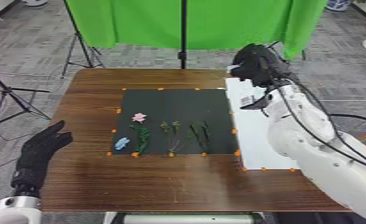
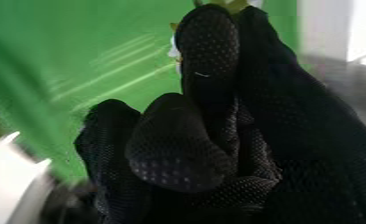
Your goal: Arrange flowers
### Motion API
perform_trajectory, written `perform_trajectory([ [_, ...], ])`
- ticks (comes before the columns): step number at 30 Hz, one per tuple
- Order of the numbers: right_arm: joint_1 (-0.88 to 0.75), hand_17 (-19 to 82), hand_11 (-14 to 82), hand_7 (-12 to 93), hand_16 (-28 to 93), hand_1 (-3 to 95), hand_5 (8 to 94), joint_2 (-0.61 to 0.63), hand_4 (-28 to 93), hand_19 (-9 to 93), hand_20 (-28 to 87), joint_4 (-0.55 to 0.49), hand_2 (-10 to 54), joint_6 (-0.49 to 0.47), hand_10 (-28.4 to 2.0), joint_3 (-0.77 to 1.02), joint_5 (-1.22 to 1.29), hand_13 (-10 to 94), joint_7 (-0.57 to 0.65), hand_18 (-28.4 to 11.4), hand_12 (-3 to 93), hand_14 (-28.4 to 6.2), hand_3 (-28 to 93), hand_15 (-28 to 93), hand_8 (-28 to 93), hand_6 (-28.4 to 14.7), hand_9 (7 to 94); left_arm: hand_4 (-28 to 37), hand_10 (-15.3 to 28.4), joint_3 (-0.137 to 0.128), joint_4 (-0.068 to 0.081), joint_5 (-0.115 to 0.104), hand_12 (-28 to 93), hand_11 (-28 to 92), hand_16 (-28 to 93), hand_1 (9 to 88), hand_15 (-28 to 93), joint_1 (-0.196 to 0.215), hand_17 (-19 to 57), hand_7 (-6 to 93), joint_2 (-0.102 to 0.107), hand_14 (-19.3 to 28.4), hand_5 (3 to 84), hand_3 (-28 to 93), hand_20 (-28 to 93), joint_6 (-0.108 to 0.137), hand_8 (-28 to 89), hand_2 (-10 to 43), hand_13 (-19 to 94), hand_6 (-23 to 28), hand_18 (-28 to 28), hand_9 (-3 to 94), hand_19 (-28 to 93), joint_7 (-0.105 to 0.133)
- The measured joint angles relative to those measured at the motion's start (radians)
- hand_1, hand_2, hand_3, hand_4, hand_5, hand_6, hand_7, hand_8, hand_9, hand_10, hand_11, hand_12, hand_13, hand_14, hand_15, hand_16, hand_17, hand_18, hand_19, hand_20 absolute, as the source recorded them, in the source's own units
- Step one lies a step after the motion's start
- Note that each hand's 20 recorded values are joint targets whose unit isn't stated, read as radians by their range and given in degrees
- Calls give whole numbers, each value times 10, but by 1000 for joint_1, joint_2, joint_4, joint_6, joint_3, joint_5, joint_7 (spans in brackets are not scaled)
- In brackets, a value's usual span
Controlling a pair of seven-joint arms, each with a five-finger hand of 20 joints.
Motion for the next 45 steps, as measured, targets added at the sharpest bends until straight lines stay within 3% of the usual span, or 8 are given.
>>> perform_trajectory([
  [10,76,638,250,268,371,589,771,-186,-152,932,604,120,-95,-112,-85,-185,27,907,4,-144,469,-13,587,635,142,-8,889,-135,145,9,8,1,90,207,-30,307,181,-19,74,97,8,178,399,693,148,-16,-65,106,374,64,121,442,159,-9],
  [24,133,637,342,274,368,579,768,-282,-154,932,609,223,-95,-157,-92,-278,25,903,11,-149,440,-20,594,647,123,-4,869,-136,145,16,16,1,91,208,-30,306,181,-30,74,96,15,178,398,693,148,-27,-65,106,374,64,121,443,159,-15],
  [31,142,638,364,268,367,572,769,-308,-153,932,612,235,-95,-171,-94,-297,25,904,14,-152,427,-20,593,649,112,-2,865,-135,146,17,17,1,91,208,-30,306,180,-35,72,95,16,179,398,692,148,-31,-64,105,374,64,123,443,163,-16],
  [37,142,639,435,244,361,551,774,-321,-153,932,615,248,-95,-193,-102,-300,27,905,12,-156,342,-24,588,655,101,4,857,-135,146,17,17,1,91,207,-29,306,181,-35,70,95,16,178,397,692,147,-34,-64,105,375,64,124,443,163,-17],
  [45,143,642,454,230,360,523,772,-334,-150,932,622,260,-95,-197,-103,-312,30,906,12,-159,331,-26,575,661,99,1,857,-136,147,17,18,1,91,206,-29,306,179,-35,69,94,15,178,395,692,145,-35,-63,104,374,63,125,442,160,-19],
])
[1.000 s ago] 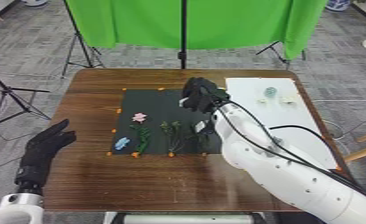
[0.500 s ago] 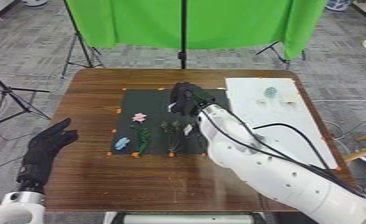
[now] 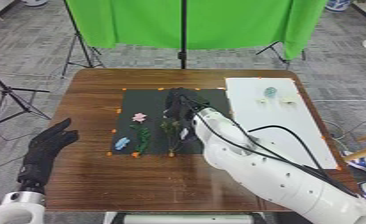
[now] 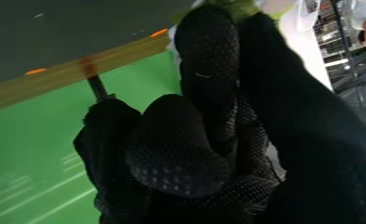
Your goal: Arrange flowers
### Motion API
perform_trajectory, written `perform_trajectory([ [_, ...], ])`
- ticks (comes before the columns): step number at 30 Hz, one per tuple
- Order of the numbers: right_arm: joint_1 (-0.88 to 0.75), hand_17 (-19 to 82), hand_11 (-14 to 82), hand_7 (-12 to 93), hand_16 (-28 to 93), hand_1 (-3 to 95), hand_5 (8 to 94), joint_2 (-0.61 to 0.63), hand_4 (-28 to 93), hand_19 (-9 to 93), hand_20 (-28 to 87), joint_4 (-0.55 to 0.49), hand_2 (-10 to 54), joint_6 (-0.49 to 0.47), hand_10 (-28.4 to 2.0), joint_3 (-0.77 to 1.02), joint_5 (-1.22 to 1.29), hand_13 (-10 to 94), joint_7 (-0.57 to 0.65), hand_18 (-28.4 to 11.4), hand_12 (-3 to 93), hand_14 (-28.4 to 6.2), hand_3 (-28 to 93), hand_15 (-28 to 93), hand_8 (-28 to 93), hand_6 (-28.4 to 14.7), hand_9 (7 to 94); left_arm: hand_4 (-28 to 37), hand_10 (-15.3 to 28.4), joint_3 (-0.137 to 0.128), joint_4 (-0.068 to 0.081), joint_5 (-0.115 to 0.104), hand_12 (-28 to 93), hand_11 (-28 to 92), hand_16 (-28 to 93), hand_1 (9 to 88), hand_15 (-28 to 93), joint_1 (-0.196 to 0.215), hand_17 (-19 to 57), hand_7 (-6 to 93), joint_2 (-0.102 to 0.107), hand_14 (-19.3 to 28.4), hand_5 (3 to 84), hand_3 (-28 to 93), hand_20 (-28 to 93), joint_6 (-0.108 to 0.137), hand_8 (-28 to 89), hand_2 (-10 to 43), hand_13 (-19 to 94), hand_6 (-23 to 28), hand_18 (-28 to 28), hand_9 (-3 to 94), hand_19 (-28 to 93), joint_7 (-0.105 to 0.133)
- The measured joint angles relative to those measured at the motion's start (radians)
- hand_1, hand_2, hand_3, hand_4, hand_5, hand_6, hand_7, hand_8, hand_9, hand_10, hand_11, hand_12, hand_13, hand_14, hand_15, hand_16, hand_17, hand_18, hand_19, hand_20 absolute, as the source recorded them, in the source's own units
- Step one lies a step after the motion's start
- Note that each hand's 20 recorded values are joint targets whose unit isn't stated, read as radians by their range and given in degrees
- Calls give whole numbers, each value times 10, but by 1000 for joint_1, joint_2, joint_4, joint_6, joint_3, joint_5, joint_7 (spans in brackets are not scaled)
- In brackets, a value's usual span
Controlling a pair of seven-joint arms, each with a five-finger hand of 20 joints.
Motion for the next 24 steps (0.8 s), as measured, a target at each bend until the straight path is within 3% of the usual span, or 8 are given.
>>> perform_trajectory([
  [24,0,643,469,201,358,487,732,-13,-147,932,633,25,-95,-48,-103,-17,-30,905,-23,-164,327,-29,582,671,81,14,852,-134,146,1,3,0,91,206,-29,306,178,-5,67,94,0,178,393,693,145,-5,-63,102,374,63,126,442,160,-5],
])
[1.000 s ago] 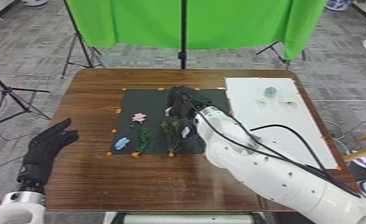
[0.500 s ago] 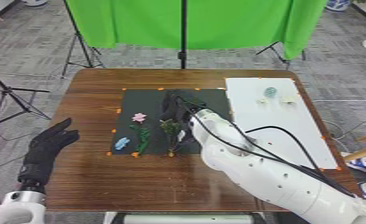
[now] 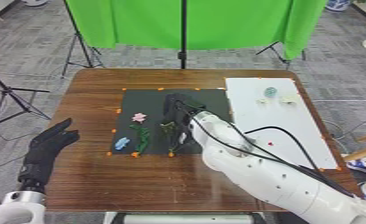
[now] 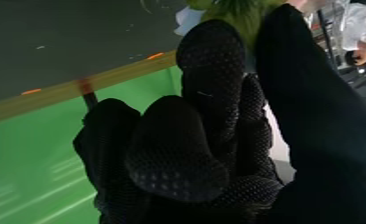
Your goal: Arrange flowers
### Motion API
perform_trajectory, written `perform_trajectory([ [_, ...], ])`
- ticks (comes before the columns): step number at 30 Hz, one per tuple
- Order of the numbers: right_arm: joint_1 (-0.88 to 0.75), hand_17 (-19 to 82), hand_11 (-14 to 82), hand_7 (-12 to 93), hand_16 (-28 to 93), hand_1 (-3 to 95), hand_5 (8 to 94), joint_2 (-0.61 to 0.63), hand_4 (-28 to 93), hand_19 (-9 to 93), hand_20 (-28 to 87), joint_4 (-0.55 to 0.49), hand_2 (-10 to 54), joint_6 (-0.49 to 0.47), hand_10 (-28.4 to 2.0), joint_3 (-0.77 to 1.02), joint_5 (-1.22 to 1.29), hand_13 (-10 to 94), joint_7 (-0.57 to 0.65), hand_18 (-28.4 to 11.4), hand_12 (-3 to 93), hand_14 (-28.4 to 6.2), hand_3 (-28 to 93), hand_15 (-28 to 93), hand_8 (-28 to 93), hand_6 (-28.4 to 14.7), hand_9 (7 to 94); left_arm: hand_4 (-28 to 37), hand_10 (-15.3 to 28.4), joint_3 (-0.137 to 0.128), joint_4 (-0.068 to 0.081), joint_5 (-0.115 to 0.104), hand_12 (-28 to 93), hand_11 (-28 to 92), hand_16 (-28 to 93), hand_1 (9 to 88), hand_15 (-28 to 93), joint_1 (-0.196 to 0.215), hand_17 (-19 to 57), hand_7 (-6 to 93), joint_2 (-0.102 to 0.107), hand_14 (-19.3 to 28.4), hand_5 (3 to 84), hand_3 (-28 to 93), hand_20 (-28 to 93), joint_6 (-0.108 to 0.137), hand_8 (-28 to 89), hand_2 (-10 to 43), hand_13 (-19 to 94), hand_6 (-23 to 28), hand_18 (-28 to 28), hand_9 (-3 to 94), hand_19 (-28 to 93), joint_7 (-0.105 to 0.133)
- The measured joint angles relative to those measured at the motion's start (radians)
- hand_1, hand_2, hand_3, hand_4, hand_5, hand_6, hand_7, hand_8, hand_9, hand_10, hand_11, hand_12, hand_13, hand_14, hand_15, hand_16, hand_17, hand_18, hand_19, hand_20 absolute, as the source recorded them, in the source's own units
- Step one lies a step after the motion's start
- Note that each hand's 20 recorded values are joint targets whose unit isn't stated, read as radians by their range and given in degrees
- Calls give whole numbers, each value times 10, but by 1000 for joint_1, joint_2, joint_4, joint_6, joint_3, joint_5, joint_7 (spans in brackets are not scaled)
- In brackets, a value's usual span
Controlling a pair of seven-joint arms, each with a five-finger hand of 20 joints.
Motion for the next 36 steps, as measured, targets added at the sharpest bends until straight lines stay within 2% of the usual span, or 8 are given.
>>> perform_trajectory([
  [6,0,644,480,196,356,443,693,8,-170,932,640,7,-95,4,-103,-15,-111,905,-35,-165,327,-28,644,682,31,25,850,-133,146,0,1,0,91,206,-28,307,177,0,67,93,0,178,394,694,144,-3,-63,101,374,63,125,442,159,-1],
  [12,-2,643,481,194,362,402,683,24,-181,932,644,-9,-95,4,-104,-7,-61,904,-38,-166,331,-28,684,683,-91,27,848,-133,146,-3,1,0,91,206,-28,307,177,0,67,94,0,178,394,693,144,-5,-63,100,374,63,126,442,159,-2],
  [17,-6,630,470,192,365,389,673,46,-181,932,645,-43,-95,-4,-110,16,-47,886,-39,-164,331,-30,678,686,-99,22,828,-133,146,-5,0,0,91,205,-27,307,177,2,67,93,0,178,394,693,144,-5,-63,99,374,63,126,442,159,-3],
  [21,-19,620,329,178,361,331,653,86,-159,932,625,-120,-95,2,-125,66,-40,880,-38,-157,295,-29,663,656,-88,3,778,-133,146,-11,-1,1,91,205,-28,307,177,4,67,93,-2,178,394,693,144,-6,-63,99,374,63,126,442,159,-3],
  [25,-23,592,235,124,361,262,564,152,-131,932,611,-201,-95,97,-172,124,-62,839,-25,-165,286,-53,644,648,-63,-27,664,-133,146,-20,-5,4,92,205,-28,307,178,9,67,95,-2,179,395,692,144,-6,-63,99,374,62,126,442,160,-6],
  [29,-9,579,216,102,361,243,541,213,-123,932,600,-205,-95,177,-184,191,-80,824,48,-171,281,-65,628,651,-53,-36,647,-133,145,-25,-9,8,92,205,-28,307,178,15,67,95,-4,178,393,693,144,-7,-63,99,374,62,125,442,159,-9],
  [31,0,580,219,102,360,242,547,243,-120,932,600,-196,-95,130,-184,235,-80,824,105,-173,282,-67,625,654,-51,-35,655,-133,145,-27,-10,9,92,206,-28,307,178,18,67,95,-5,178,393,693,144,-8,-63,99,374,62,125,442,159,-9],
  [36,44,588,240,112,355,256,569,324,-115,932,605,-103,-95,-89,-176,257,-80,834,154,-177,289,-66,620,662,-54,-23,688,-133,145,-29,-14,6,91,205,-28,307,178,28,67,93,-3,179,394,692,144,-6,-63,99,373,63,125,442,158,-6],
])
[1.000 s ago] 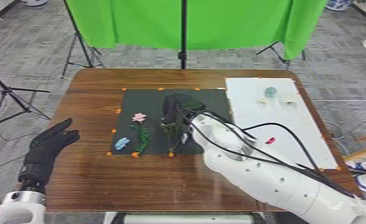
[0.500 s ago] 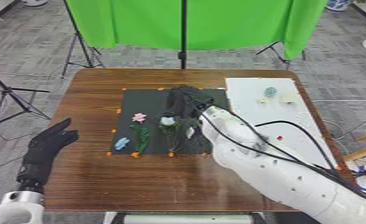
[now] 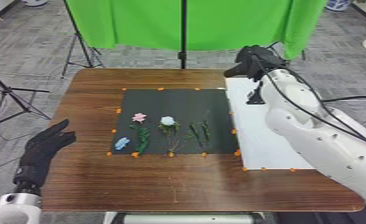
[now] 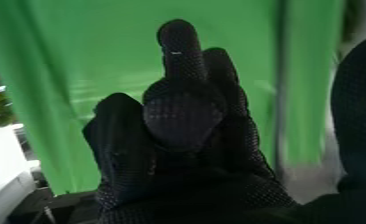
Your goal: Arrange flowers
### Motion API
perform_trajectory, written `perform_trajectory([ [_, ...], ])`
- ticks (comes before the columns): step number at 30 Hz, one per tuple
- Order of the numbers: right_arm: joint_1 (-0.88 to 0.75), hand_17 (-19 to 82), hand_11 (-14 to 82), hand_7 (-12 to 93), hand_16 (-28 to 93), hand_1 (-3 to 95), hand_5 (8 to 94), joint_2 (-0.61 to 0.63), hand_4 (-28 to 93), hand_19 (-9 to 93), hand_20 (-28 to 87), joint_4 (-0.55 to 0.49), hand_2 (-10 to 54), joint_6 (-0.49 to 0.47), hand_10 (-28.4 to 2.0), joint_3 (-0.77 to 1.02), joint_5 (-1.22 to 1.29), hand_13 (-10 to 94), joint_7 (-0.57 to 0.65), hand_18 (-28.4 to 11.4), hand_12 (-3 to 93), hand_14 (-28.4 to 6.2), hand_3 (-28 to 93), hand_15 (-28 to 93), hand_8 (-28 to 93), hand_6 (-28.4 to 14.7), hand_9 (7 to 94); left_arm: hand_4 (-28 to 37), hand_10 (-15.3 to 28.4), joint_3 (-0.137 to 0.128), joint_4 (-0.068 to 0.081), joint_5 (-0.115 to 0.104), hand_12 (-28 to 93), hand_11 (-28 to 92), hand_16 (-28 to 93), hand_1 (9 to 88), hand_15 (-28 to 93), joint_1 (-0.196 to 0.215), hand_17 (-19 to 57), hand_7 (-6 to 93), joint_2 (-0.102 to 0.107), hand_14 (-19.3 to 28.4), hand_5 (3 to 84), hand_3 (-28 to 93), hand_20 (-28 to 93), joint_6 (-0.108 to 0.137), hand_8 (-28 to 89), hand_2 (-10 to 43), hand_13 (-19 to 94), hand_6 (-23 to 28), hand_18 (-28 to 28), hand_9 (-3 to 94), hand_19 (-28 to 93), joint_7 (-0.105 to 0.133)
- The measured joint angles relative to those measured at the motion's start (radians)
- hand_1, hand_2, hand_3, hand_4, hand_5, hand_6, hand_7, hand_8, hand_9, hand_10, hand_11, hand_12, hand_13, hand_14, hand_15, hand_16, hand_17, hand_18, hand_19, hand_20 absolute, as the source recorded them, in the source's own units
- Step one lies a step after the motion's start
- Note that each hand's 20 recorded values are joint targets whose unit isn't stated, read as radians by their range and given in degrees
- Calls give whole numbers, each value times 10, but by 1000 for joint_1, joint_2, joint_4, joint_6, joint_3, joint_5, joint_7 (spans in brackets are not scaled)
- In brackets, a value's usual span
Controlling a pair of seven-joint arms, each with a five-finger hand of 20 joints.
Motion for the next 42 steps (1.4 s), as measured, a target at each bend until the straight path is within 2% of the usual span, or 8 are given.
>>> perform_trajectory([
  [6,-21,605,276,133,352,287,595,32,-118,932,614,115,-95,4,-160,7,-2,857,8,-174,299,-53,638,664,-67,-7,718,-133,145,0,-2,0,91,205,-28,307,177,3,67,93,0,178,394,692,144,0,-63,99,373,63,125,442,158,0],
  [15,-74,633,308,161,351,352,626,38,-142,932,620,173,-95,55,-129,-6,-35,890,20,-160,292,-28,660,655,-81,8,766,-133,146,0,-4,1,91,204,-28,307,177,5,68,92,-4,178,394,690,143,-1,-63,99,374,64,124,443,156,0],
  [23,-103,649,303,180,357,417,639,31,-165,932,623,240,-95,125,-123,-36,-64,904,17,-143,280,-12,666,646,-89,16,790,-131,146,-1,-5,1,91,204,-28,307,179,8,68,92,-9,179,395,691,143,0,-62,99,375,63,124,442,156,0],
  [26,-112,657,262,186,359,457,652,25,-191,932,622,259,-95,137,-112,-46,-64,913,17,-138,336,-7,649,642,-93,16,818,-131,146,-1,-5,1,92,205,-29,307,179,9,68,93,-10,179,395,691,143,0,-62,99,375,63,123,443,155,1],
  [28,-115,669,229,194,360,494,674,23,-201,932,629,267,-95,153,-103,-56,-63,922,17,-135,376,-3,625,643,-19,15,850,-131,146,-1,-6,1,92,205,-29,306,178,9,68,93,-11,179,395,691,143,0,-62,99,375,63,123,443,156,1],
  [32,-113,697,232,213,350,593,785,23,-184,932,648,285,-95,258,-87,-91,-70,937,11,-134,399,-1,548,666,81,7,907,-132,147,-1,-6,1,91,205,-29,307,179,10,68,93,-13,179,395,691,144,0,-62,99,374,63,123,443,155,1],
  [38,-108,707,255,212,332,605,817,23,-183,932,657,310,-95,492,-87,-147,-88,937,-1,-135,388,2,564,685,87,-2,922,-133,146,-1,-6,1,91,205,-29,308,178,10,69,92,-13,179,395,691,143,0,-63,99,374,63,123,443,155,1],
  [42,-123,708,260,210,328,605,820,33,-176,932,658,246,-95,515,-87,-107,-87,937,-1,-135,385,4,564,687,89,-2,924,-132,147,-3,-6,1,91,204,-29,308,178,11,68,93,-13,179,395,691,144,0,-62,99,374,63,123,443,156,-1],
])
